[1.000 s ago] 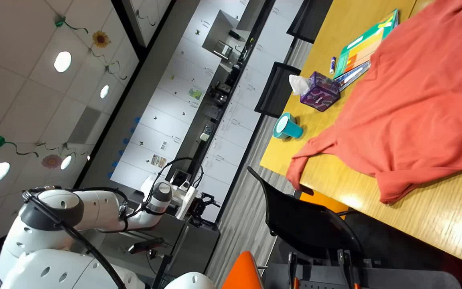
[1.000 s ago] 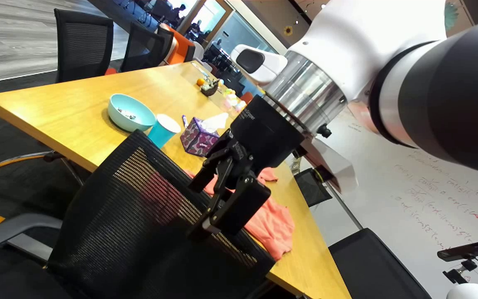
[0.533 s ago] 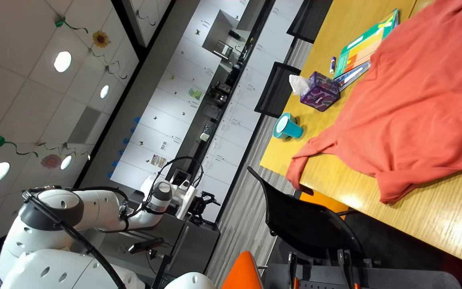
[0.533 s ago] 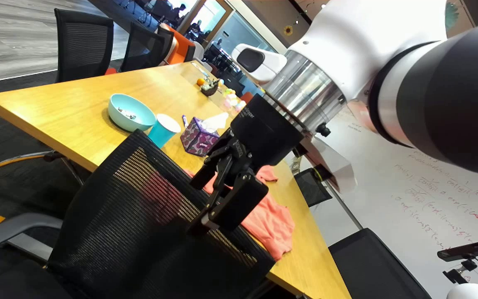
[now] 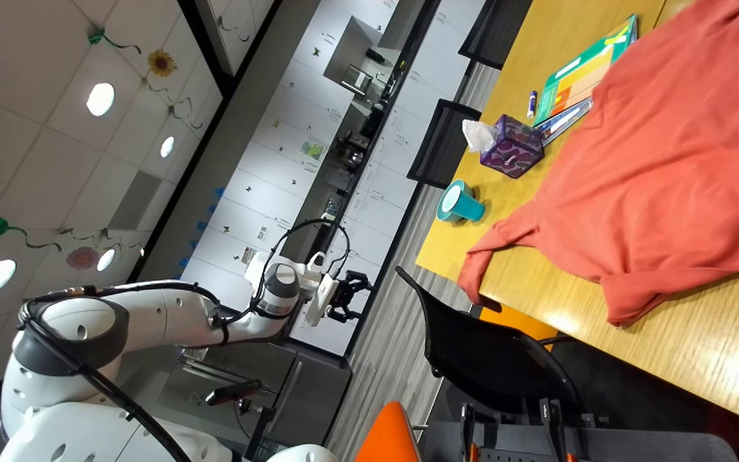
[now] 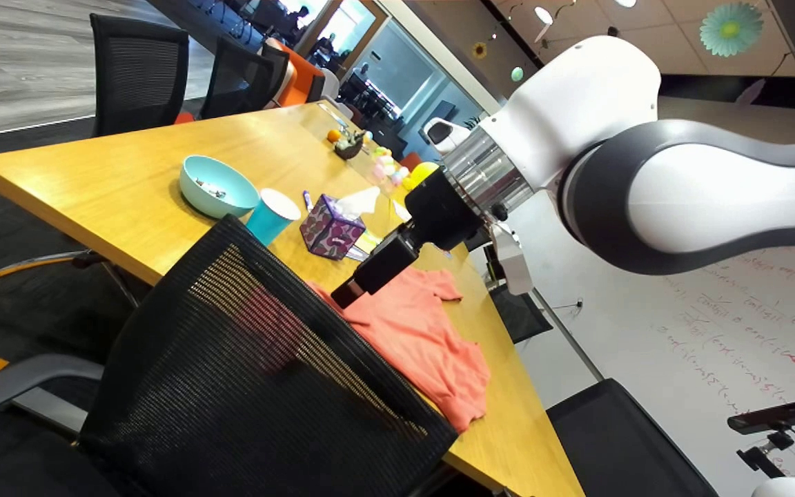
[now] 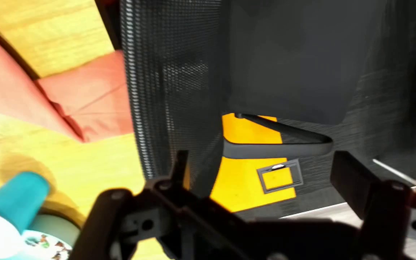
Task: Bunch up the peach sweatshirt
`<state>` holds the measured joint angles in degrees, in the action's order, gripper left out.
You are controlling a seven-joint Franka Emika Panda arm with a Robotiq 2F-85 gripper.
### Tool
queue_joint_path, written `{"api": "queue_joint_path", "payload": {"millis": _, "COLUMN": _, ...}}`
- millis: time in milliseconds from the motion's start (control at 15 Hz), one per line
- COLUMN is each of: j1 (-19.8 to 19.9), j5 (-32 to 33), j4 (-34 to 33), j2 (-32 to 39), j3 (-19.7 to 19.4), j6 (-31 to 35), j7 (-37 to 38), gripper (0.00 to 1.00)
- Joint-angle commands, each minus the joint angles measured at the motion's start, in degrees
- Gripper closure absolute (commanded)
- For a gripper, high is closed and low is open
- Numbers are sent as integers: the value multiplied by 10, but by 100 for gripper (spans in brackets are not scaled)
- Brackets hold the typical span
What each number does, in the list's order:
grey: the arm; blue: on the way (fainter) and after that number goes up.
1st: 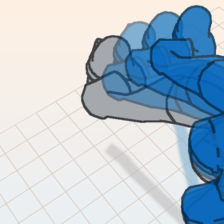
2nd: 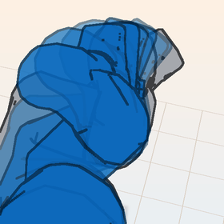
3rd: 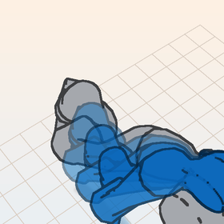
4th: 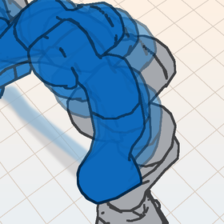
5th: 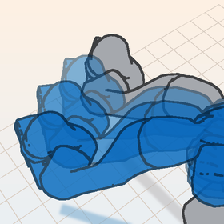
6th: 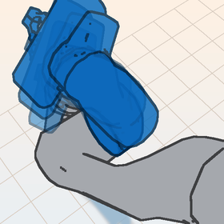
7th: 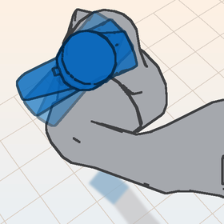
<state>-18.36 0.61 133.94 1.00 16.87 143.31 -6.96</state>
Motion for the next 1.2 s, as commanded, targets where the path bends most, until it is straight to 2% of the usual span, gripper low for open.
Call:
{"api": "queue_joint_path", "payload": {"millis": 0, "j1": 25, "j5": 40, "j4": 56, "j2": -41, "j3": -21, "j6": 38, "j7": 92, "gripper": 0}}
{"api": "queue_joint_path", "payload": {"millis": 133, "j1": 35, "j5": 86, "j4": 69, "j2": -51, "j3": -28, "j6": 41, "j7": 168, "gripper": 0}}
{"api": "queue_joint_path", "payload": {"millis": 200, "j1": 39, "j5": 130, "j4": 66, "j2": -54, "j3": -28, "j6": 18, "j7": 216, "gripper": 0}}
{"api": "queue_joint_path", "payload": {"millis": 267, "j1": 36, "j5": 85, "j4": 44, "j2": -25, "j3": -27, "j6": 25, "j7": 144, "gripper": 0}}
{"api": "queue_joint_path", "payload": {"millis": 400, "j1": 40, "j5": 117, "j4": 53, "j2": -33, "j3": -27, "j6": 25, "j7": 190, "gripper": 0}}
{"api": "queue_joint_path", "payload": {"millis": 667, "j1": 46, "j5": 117, "j4": 60, "j2": -44, "j3": -32, "j6": 33, "j7": 204, "gripper": 0}}
{"api": "queue_joint_path", "payload": {"millis": 867, "j1": 80, "j5": 117, "j4": 89, "j2": -69, "j3": -62, "j6": 62, "j7": 238, "gripper": 0}}
{"api": "queue_joint_path", "payload": {"millis": 1133, "j1": 136, "j5": 103, "j4": 97, "j2": -61, "j3": -116, "j6": 109, "j7": 245, "gripper": 0}}
